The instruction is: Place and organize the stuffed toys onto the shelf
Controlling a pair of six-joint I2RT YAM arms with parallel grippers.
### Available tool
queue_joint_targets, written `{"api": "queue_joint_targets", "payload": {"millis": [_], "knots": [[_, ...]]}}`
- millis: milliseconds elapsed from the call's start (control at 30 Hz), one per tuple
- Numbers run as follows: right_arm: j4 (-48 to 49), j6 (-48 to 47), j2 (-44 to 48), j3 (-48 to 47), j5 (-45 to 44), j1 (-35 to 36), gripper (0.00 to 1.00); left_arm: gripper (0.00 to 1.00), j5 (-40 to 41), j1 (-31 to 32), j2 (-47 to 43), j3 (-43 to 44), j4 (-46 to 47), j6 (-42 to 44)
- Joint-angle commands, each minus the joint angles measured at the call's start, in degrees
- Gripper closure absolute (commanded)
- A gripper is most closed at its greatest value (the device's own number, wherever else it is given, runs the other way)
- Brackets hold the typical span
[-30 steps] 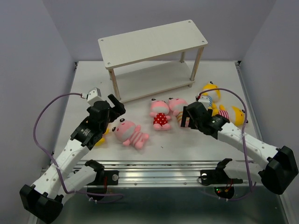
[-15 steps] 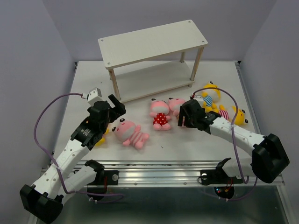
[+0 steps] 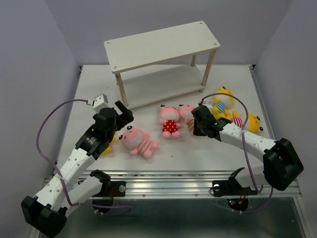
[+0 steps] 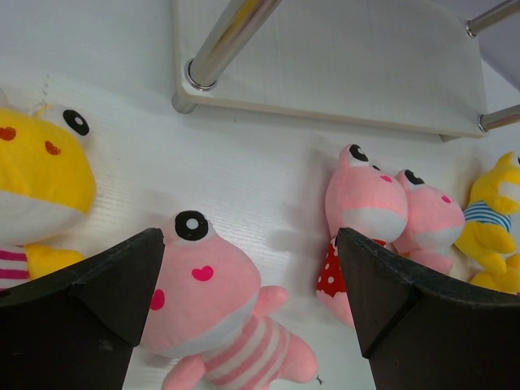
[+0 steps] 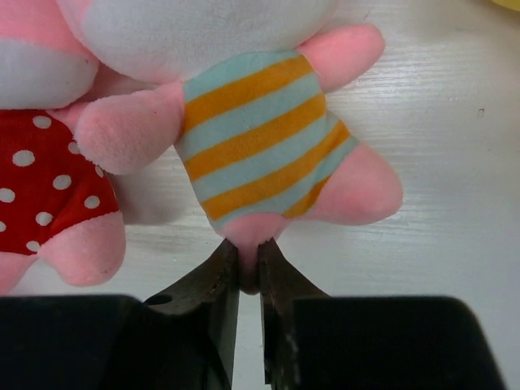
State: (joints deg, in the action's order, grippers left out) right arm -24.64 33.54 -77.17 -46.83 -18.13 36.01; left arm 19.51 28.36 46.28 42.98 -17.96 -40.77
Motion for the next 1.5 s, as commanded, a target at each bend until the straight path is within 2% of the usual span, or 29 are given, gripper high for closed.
{"api": "queue_joint_targets", "payload": {"millis": [0,67,233,567,933,1100,1467], "knots": [[2.67,-3.12,1.58,-2.74,-0.41,-0.33,0.89,0.01,0.36,-0.41,-0.67,-1.06,2.22,0.61],[2.76,-4.18,2.54,-3.88,-2.51,-0.33,0.99,0.01,0.44,-0.41,-0.4,-0.97,2.22,0.7],[7.49,-14.61,7.01,-4.41,-4.54,-0.33,0.99,0.01,0.09,-0.32,-0.4,-1.32,3.01,0.52],[18.65,-25.62,11.6,-6.43,-8.41,-0.33,0.99,0.01,0.36,-0.5,-0.4,-1.76,3.45,0.87],[28.16,-31.17,-1.92,-14.42,-11.57,-0.85,0.99,0.01,-0.7,-0.59,-0.49,-2.46,4.24,0.35],[29.56,-27.84,-8.78,-19.69,-11.14,-2.26,0.99,0.01,-0.96,-0.67,-0.67,-2.99,3.81,-0.18],[35.54,-22.47,-19.86,-23.83,-6.04,-8.23,0.99,0.01,-1.31,-0.76,-1.81,-4.05,3.28,-0.71]]}}
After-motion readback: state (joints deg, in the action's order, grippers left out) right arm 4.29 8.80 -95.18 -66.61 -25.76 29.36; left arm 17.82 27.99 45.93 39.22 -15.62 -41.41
